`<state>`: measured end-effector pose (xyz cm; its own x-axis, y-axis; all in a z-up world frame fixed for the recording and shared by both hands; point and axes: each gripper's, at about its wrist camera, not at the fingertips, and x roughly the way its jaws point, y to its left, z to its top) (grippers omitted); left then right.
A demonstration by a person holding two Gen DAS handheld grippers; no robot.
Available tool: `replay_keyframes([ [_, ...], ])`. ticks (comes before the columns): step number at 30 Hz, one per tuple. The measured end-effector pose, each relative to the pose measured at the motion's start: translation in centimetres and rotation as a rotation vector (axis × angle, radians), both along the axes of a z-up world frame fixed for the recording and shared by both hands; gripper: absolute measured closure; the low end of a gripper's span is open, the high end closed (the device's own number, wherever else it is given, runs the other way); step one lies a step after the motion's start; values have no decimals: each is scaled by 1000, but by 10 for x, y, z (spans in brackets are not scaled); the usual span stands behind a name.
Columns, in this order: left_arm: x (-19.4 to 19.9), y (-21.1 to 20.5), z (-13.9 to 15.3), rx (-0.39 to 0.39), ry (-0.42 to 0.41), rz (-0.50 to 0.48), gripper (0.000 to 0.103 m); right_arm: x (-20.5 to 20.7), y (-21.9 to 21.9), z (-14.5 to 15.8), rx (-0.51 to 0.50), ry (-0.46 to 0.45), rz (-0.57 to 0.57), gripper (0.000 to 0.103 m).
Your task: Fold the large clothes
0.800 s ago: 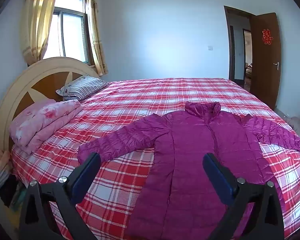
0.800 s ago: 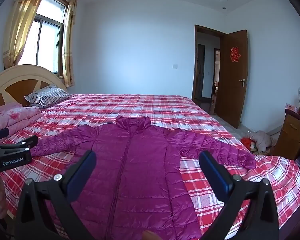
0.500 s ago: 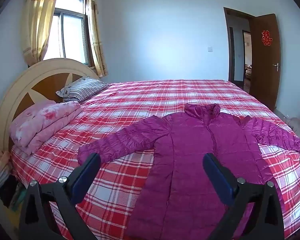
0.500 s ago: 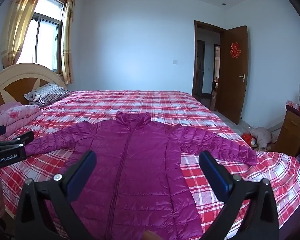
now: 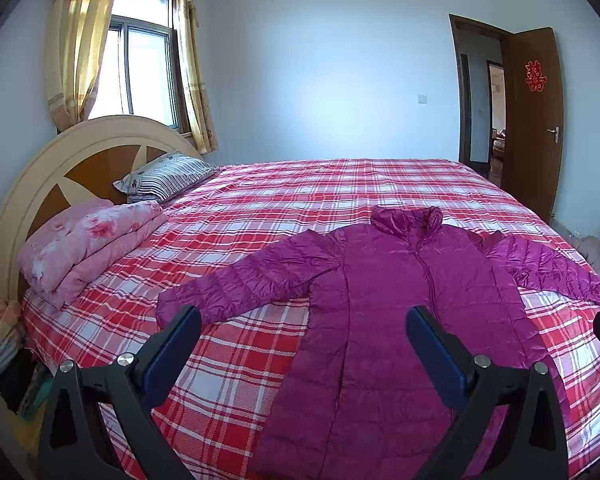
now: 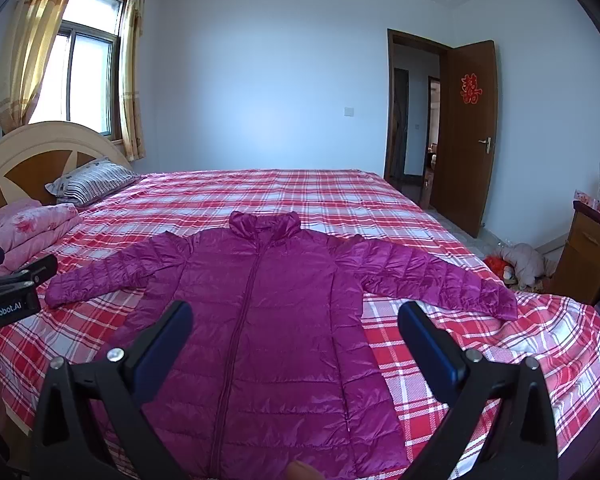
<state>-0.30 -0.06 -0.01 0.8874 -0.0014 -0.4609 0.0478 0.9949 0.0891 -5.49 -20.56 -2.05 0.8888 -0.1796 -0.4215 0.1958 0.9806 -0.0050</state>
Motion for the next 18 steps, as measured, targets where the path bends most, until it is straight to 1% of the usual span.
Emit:
replay_keyframes([
  [18,1,2,0,-3,1,12,1,4,-5,-4,14,17,0,0],
])
